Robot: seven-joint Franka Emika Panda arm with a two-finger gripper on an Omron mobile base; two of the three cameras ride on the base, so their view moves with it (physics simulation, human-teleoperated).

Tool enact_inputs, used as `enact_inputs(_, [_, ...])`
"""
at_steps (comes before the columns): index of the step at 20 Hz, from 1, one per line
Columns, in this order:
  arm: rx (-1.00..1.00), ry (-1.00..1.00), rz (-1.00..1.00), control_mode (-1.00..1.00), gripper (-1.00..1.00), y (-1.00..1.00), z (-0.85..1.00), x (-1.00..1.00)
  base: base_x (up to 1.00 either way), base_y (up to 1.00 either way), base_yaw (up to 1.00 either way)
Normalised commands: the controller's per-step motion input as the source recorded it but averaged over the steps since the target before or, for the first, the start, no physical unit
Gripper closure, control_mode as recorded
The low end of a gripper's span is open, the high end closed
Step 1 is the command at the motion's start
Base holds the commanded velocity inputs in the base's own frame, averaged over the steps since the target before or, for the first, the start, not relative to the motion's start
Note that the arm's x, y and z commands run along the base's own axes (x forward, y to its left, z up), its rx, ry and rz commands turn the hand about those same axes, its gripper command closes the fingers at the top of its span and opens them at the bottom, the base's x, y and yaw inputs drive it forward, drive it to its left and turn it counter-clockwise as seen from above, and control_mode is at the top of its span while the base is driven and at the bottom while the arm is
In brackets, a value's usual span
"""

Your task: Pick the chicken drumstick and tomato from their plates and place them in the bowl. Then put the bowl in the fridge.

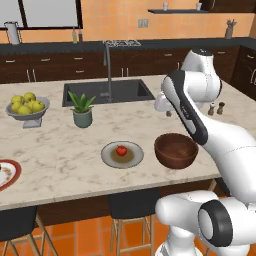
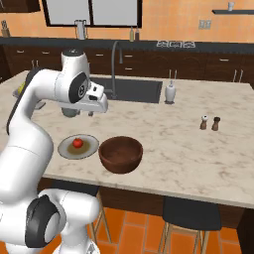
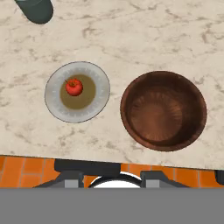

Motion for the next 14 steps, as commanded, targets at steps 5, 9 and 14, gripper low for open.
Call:
enact_inputs(5, [-0.02, 0.0, 0.0, -1.0, -1.0, 0.0, -0.1, -0.18, 0.0, 0.0, 0.0])
enact_inputs(9, [-0.02, -0.01, 0.03, -1.0, -1.0, 0.73, -0.49, -0.38, 0.0, 0.0, 0.0])
enact_inputs(14, [0.01, 0.01, 0.0, -1.0, -1.0, 1.0, -0.84, 0.25, 0.0, 0.0, 0.0])
